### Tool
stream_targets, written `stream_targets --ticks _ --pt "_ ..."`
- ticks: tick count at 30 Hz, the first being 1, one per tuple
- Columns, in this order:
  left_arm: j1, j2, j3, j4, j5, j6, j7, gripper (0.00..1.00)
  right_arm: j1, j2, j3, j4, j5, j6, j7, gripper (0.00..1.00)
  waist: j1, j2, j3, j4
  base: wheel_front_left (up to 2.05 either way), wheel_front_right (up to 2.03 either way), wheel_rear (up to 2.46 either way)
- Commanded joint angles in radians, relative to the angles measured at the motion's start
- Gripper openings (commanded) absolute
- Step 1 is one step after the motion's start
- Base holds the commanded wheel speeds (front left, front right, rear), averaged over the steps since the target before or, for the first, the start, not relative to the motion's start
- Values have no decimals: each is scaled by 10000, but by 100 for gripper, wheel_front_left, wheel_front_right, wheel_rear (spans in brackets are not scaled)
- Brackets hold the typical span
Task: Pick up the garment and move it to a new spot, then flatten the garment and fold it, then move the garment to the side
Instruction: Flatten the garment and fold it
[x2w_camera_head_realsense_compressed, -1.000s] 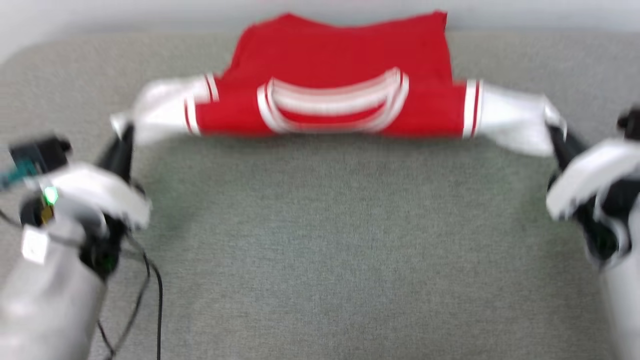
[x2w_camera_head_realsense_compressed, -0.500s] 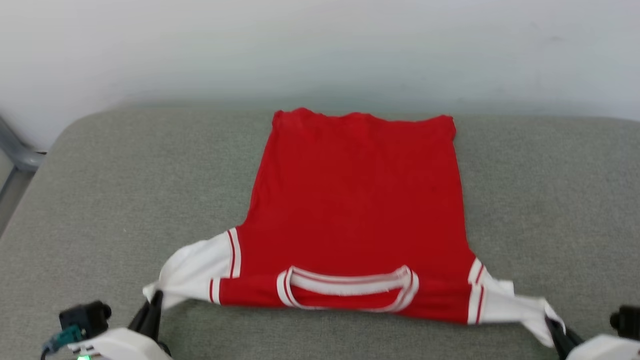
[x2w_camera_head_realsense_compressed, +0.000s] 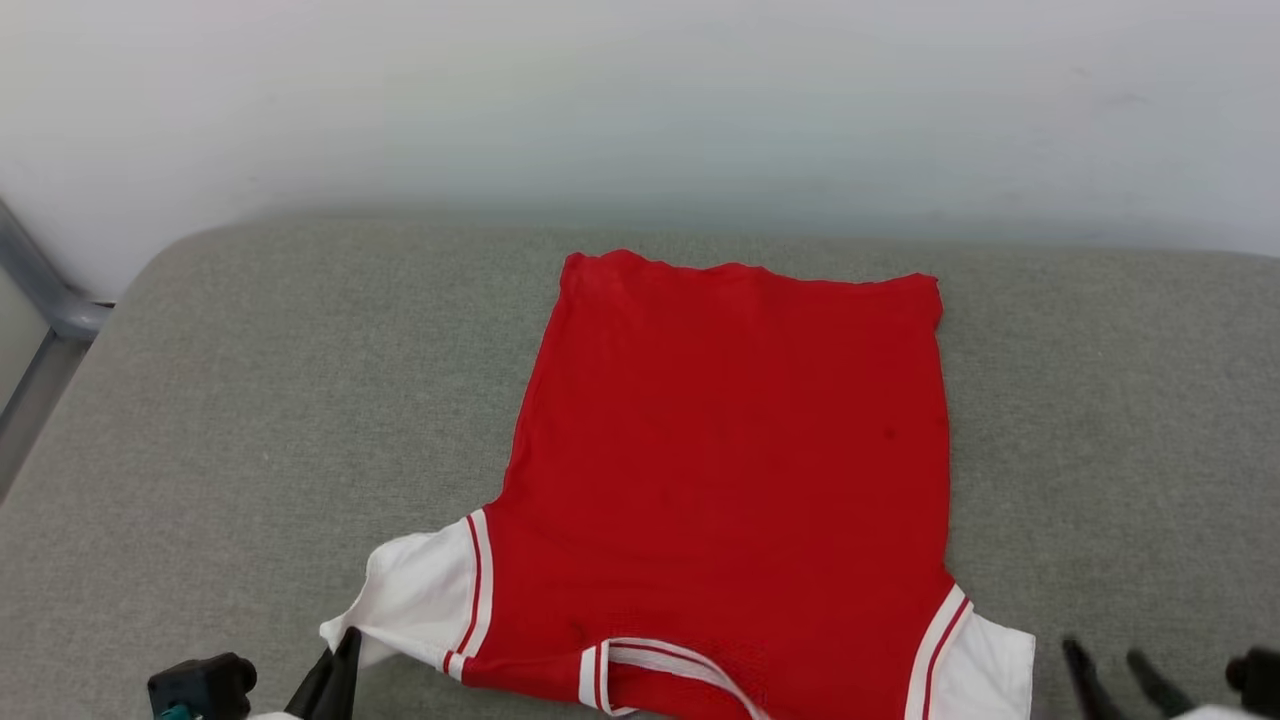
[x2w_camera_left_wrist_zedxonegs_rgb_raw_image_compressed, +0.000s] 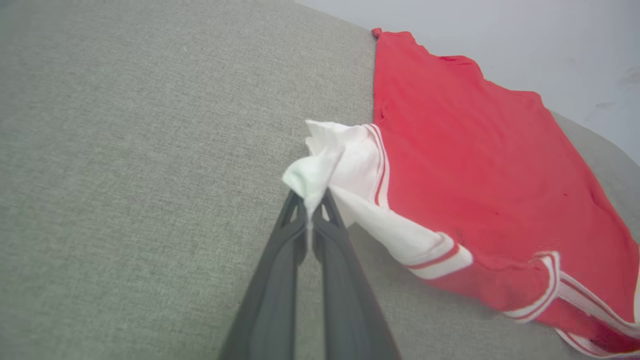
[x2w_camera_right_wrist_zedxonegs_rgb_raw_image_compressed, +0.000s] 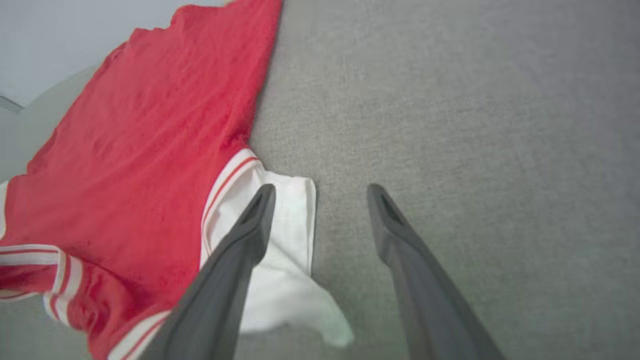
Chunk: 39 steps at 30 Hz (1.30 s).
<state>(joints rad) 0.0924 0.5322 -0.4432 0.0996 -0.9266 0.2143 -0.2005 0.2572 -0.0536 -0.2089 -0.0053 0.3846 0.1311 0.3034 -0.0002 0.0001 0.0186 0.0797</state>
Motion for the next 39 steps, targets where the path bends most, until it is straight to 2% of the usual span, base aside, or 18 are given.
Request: stream_targets --ticks 1,7,13,19,26,32,35,39 --pt "-102 69 -14 -232 87 76 33 0 -537 21 -38 -111 -27 -7 -388 100 2 -1 182 23 0 0 0" --pt "-808 128 -229 -900 546 15 83 0 -2451 -123 -403 579 -239 -7 -1008 100 2 -1 1000 377 0 0 0" --pt "-1688 -9 -334 -1260 935 -183 -62 0 -5168 -847 -607 2175 -270 -7 -511 100 2 -1 2061 894 0 0 0" --pt "-2620 -362 -490 -1345 1198 -570 -248 0 -7734 -1782 -760 3722 -620 -6 1020 100 2 -1 3141 1577 0 0 0" --pt "-3613 -910 -596 -1219 1451 -1109 -458 0 -10325 -2555 -998 4735 -1505 -7 3080 100 2 -1 4294 2376 0 0 0" --pt "-4037 -1254 -492 -1154 1691 -1498 -589 0 -11661 -2549 -1089 5254 -2303 -7 4270 100 2 -1 4958 2773 0 0 0" --pt "-4082 -1349 -455 -1113 1752 -1603 -607 0 -11743 -2517 -988 5475 -2483 -7 4637 100 2 -1 5088 2845 0 0 0" --pt "-3990 -1533 -343 -952 1817 -1723 -641 0 -11511 -2384 -922 6162 -2778 -6 6009 100 2 -1 5171 2884 0 0 0"
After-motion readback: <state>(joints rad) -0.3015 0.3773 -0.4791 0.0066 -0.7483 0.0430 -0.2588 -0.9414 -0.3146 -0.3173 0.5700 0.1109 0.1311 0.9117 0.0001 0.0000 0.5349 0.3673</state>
